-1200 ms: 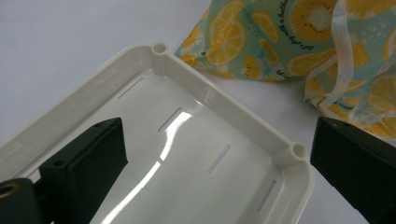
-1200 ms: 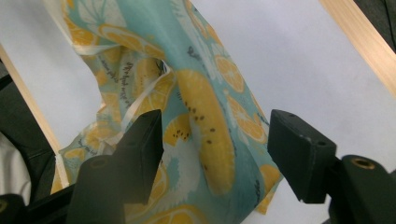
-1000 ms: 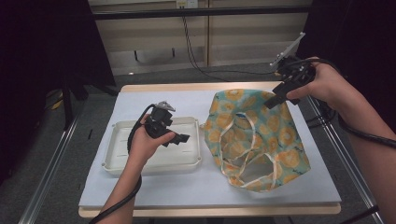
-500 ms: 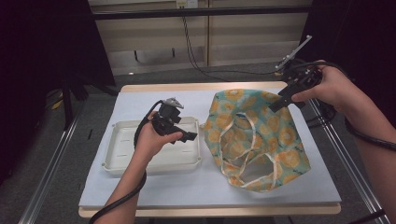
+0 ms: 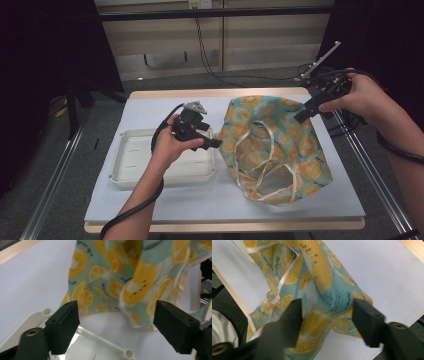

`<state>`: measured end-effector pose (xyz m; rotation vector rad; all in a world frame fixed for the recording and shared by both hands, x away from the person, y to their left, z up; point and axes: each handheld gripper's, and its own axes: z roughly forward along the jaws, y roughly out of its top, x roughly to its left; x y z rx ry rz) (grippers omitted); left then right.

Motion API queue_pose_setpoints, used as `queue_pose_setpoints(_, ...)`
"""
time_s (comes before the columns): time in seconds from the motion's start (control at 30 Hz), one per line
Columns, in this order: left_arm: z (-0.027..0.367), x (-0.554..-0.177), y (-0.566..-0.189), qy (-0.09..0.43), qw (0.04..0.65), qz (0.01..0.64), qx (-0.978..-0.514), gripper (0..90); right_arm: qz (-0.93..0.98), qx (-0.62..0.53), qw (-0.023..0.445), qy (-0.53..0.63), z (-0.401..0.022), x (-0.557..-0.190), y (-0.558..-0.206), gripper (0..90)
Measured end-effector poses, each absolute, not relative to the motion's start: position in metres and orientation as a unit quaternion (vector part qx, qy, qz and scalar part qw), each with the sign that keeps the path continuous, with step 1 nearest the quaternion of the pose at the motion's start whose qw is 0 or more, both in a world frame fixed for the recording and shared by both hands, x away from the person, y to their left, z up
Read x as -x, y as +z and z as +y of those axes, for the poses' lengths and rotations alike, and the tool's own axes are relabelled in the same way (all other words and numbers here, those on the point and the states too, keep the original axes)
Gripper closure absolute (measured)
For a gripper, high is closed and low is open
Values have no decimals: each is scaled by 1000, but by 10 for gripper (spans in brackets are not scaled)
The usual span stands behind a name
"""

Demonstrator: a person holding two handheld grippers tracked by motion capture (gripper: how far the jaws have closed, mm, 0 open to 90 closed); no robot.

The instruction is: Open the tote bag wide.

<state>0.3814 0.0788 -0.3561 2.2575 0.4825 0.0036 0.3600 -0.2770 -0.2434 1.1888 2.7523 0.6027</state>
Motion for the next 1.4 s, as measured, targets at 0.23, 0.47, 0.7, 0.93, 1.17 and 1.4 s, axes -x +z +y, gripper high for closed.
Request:
queue_pose_setpoints(0.23, 63, -383, -348, -20, 417, 172, -892, 451, 899, -394, 35, 187, -275, -360, -242, 687)
queue_pose_setpoints(0.47, 58, -388, -335, -57, 404, 174, -896, 892, 895, -405, 32, 185, -277, -361, -240, 724)
queue_pose_setpoints(0.7, 60, -391, -311, -50, 399, 215, -890, 900, 894, -406, 32, 189, -283, -360, -231, 825)
queue_pose_setpoints(0.93, 56, -394, -296, -58, 406, 225, -884, 900, 894, -404, 35, 191, -289, -361, -224, 900)
queue_pose_setpoints(1.17, 54, -398, -282, -51, 396, 229, -888, 900, 891, -407, 40, 198, -293, -361, -214, 900)
queue_pose_setpoints(1.4, 58, -403, -275, -48, 401, 236, -884, 900, 885, -411, 63, 210, -299, -359, -206, 900)
